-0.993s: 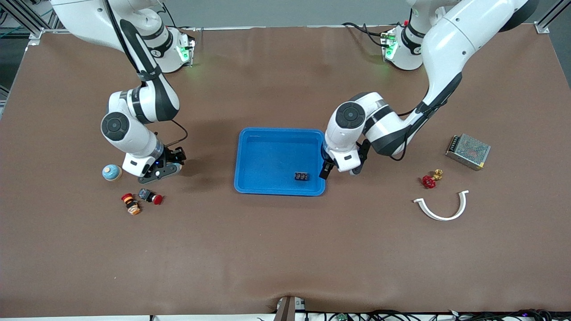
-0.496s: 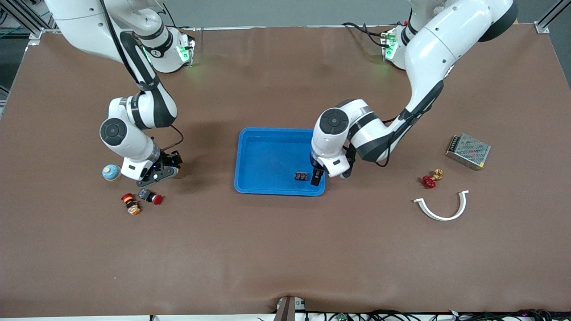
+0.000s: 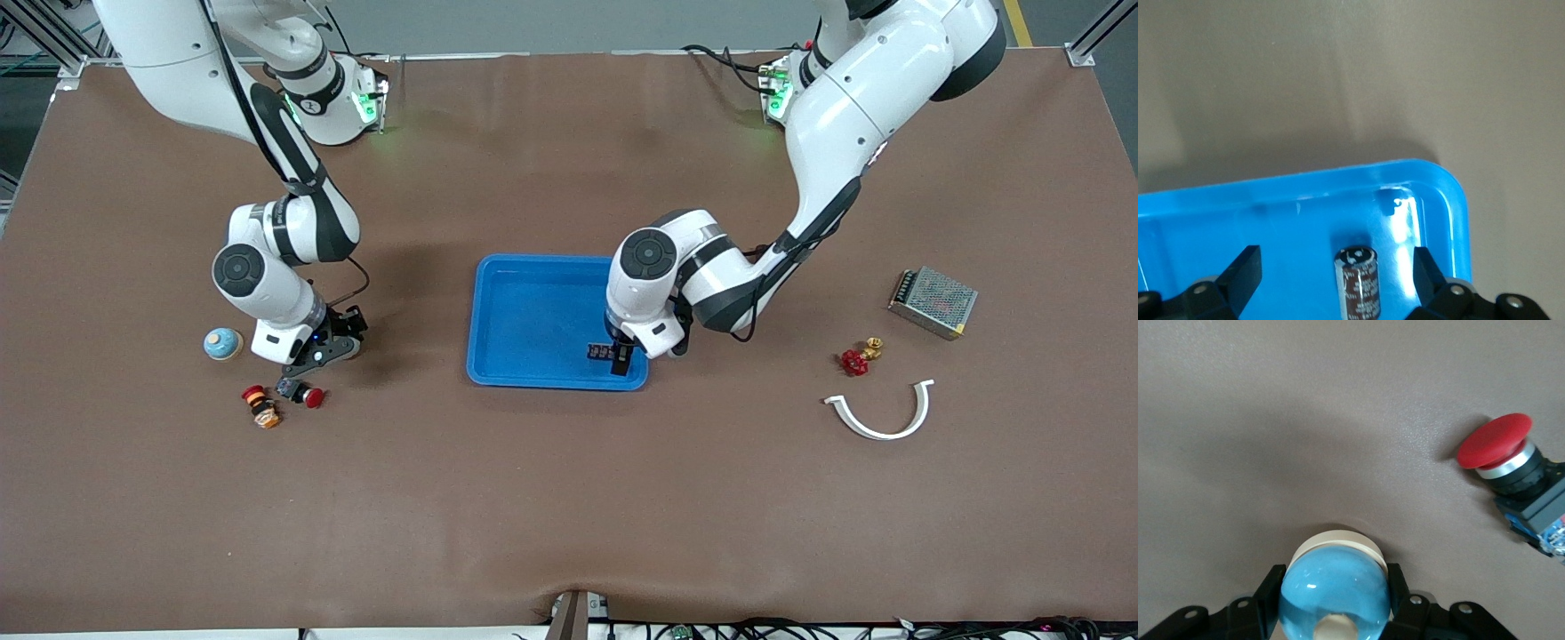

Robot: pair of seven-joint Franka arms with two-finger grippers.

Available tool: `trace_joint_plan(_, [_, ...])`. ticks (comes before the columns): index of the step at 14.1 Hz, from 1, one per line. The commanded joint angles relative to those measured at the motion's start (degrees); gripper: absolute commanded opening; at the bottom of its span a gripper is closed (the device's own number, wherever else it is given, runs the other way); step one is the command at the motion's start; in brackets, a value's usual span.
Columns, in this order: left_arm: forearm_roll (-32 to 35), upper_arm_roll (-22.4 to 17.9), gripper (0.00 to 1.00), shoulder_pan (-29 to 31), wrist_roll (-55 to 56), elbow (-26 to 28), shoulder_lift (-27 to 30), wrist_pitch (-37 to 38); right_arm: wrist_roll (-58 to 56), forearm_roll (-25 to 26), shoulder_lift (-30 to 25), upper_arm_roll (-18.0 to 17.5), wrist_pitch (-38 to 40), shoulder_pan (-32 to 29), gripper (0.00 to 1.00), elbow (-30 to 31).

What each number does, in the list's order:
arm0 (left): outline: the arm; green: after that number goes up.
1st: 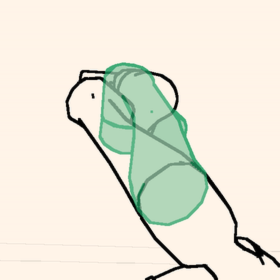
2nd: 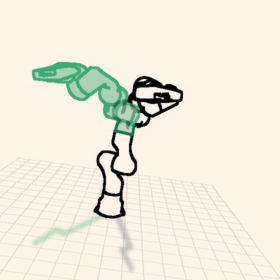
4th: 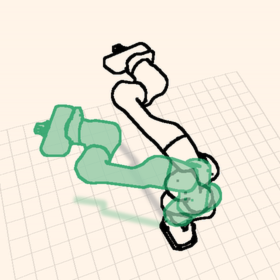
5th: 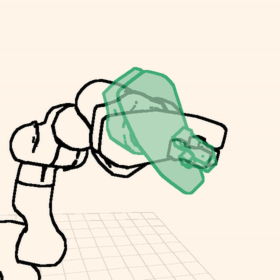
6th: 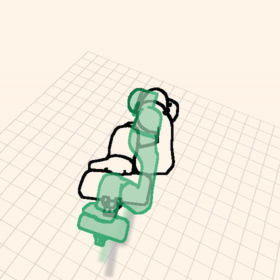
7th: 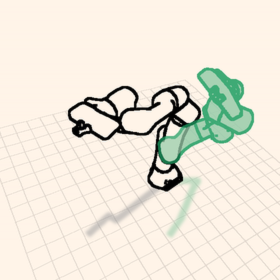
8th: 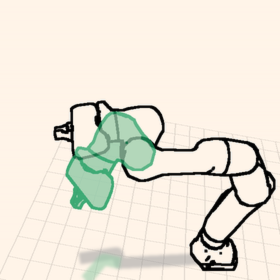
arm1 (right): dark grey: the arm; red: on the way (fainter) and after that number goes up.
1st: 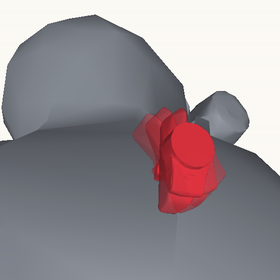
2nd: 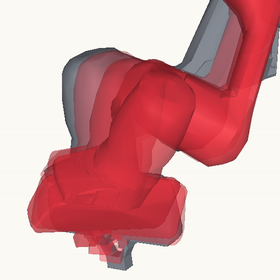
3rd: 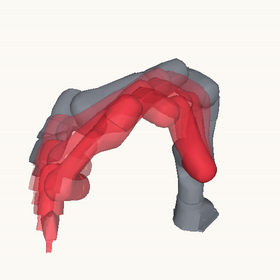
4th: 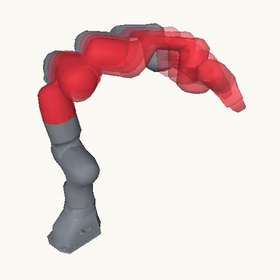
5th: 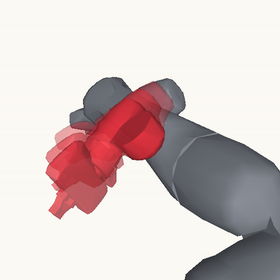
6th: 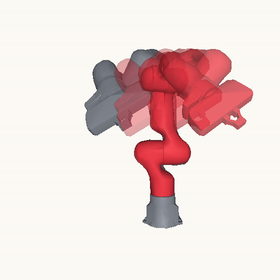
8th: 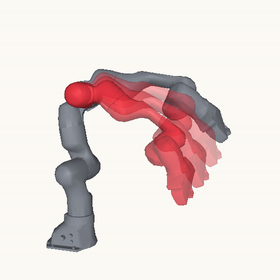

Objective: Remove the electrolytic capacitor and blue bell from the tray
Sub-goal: 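Carry the dome beside the red buttons while the left gripper returns to the tray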

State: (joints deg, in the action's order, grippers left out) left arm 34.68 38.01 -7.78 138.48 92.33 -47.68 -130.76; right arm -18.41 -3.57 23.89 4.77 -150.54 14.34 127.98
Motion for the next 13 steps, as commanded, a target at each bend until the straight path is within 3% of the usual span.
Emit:
trace_joint_plan(1, [-0.8,-0.6,1.00,-2.3,1.6,-3.6,-1.8,0.2,-0.9,-0.1,-0.2,-0.7,-0.6,-0.9,0.43,0.4])
trace_joint_plan(4, [-0.9,-3.2,1.00,-5.2,2.1,-5.4,-2.6,0.2,-0.9,-0.1,-0.1,-0.7,-0.7,-0.9,0.50,0.3])
trace_joint_plan(5, [-1.0,-3.9,1.00,-6.0,2.1,-5.5,-2.7,0.2,-0.8,-0.1,-0.1,-0.7,-0.9,-0.9,0.61,0.3])
trace_joint_plan(7, [-0.9,-4.1,1.00,-6.3,2.1,-5.5,-2.9,0.2,-0.8,-0.1,0.1,-0.7,-0.9,-0.9,1.00,0.2])
trace_joint_plan(13, [-0.8,-4.2,1.00,-6.5,1.9,-6.5,-3.8,0.2,1.2,-0.2,-1.3,-0.7,0.7,-0.3,1.00,-0.3])
